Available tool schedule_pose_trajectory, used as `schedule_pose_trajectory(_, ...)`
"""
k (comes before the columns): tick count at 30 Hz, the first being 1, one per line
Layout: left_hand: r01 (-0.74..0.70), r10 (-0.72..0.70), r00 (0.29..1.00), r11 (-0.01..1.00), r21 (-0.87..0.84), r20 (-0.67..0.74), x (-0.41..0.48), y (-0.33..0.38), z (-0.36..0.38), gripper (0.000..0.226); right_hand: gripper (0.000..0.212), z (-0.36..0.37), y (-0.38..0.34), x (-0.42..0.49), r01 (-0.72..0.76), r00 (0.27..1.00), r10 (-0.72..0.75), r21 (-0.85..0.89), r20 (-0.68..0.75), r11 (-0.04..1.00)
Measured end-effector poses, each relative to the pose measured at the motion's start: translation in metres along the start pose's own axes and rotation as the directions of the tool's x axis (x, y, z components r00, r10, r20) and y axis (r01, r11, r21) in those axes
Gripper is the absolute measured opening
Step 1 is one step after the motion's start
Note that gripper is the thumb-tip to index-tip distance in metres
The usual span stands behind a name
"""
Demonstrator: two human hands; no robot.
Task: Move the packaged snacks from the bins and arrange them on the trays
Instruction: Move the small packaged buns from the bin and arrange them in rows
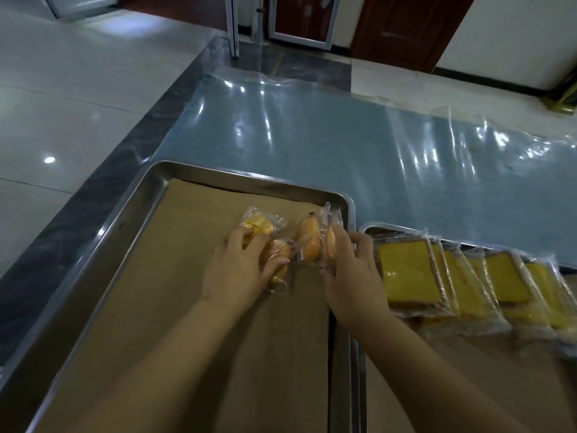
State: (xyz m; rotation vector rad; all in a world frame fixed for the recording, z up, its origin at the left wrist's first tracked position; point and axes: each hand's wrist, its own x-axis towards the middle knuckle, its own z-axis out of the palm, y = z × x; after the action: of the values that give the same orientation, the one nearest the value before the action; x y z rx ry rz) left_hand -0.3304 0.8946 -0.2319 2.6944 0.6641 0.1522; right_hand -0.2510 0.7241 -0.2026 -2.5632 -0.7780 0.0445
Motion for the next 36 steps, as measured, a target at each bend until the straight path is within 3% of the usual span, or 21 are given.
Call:
schedule_pose_trajectory(2, 0.039, -0.037, 0.999, 0.997, 0.067, -0.035, 0.001, 0.000, 0.001, 0.057, 0.080, -0.001, 0.002, 0.000, 0.070, 0.998, -0.069, -0.045, 0.009, 0.997)
schedule_pose_trajectory(5, 0.066, -0.063, 0.997, 0.995, 0.069, -0.049, 0.009, 0.004, 0.002, 0.054, 0.063, -0.001, 0.002, 0.003, 0.120, 0.993, -0.119, -0.073, 0.024, 0.990)
schedule_pose_trajectory(11, 0.092, -0.091, 0.994, 0.996, 0.013, -0.066, 0.041, 0.018, 0.005, 0.051, 0.036, -0.001, 0.000, 0.029, -0.032, 0.999, 0.030, 0.103, 0.014, 0.994)
schedule_pose_trajectory(19, 0.032, -0.035, 0.999, 0.985, -0.167, -0.015, 0.046, 0.016, -0.002, 0.052, 0.047, -0.018, -0.013, 0.034, -0.109, 0.973, 0.106, 0.003, 0.205, 0.994)
schedule_pose_trajectory(26, -0.008, 0.015, 0.999, 0.974, -0.225, 0.028, -0.020, 0.014, -0.039, 0.047, 0.048, -0.067, -0.023, -0.010, -0.074, 0.984, 0.089, -0.103, 0.151, 0.992)
schedule_pose_trajectory(36, -0.075, 0.104, 0.979, 0.983, -0.168, 0.175, -0.125, 0.052, -0.067, 0.040, 0.035, -0.127, -0.003, -0.115, -0.071, 0.969, 0.110, -0.175, 0.222, 0.982)
